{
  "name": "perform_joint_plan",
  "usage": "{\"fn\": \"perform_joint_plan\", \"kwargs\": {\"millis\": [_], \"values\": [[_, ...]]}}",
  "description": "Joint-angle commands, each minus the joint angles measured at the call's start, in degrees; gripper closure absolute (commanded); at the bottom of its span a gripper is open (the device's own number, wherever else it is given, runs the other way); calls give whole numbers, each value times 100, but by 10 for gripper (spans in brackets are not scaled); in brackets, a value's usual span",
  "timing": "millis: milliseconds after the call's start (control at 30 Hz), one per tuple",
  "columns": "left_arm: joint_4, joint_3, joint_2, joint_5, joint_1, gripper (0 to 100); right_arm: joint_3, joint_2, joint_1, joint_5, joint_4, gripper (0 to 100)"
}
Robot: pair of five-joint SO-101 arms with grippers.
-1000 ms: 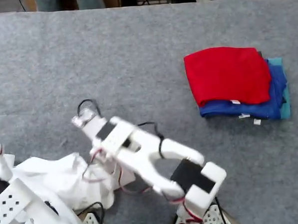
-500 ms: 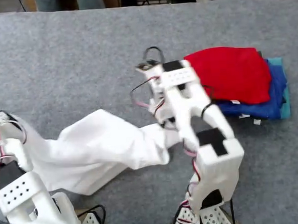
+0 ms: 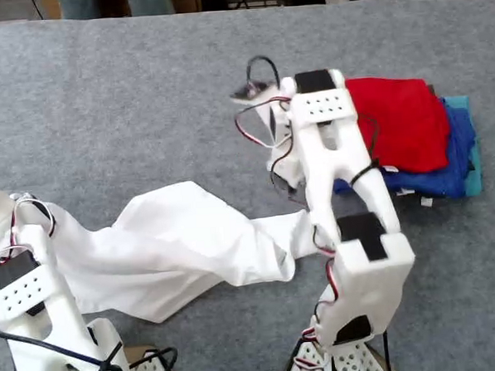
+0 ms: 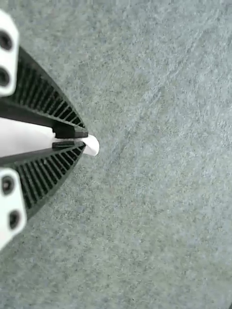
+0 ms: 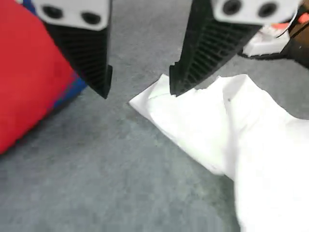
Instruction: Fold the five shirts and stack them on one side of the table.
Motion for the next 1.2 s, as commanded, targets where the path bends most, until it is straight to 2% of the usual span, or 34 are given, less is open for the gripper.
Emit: {"fn": "perform_joint_plan", "kwargs": {"millis": [0, 133, 200, 267, 300, 433, 700, 967, 1067, 1167], "values": [[-114, -31, 18, -79, 40, 971, -418, -286, -651, -431, -607, 790], [-114, -31, 18, -79, 31, 971, -48, 497, -1776, -1846, -1688, 801], [-114, -31, 18, -97, 31, 971, 13, 945, -2163, -2286, -1969, 861], [-114, -31, 18, -114, 22, 971, 13, 1393, -2321, -2462, -2127, 965], [-114, -31, 18, -114, 22, 971, 13, 1596, -2356, -2488, -2145, 989], [-114, -31, 26, -123, 22, 971, 48, 2079, -2268, -2523, -1855, 985], [-114, -22, 26, -123, 22, 971, 110, 2088, -2145, -2470, -88, 984], [-114, -22, 26, -123, 22, 971, 277, 1473, -2145, -2470, 62, 980], [-114, -22, 26, -123, 22, 971, 391, 927, -2444, -2470, 132, 980], [-114, -22, 26, -123, 22, 971, 822, 523, -3051, -2470, 123, 980]]}}
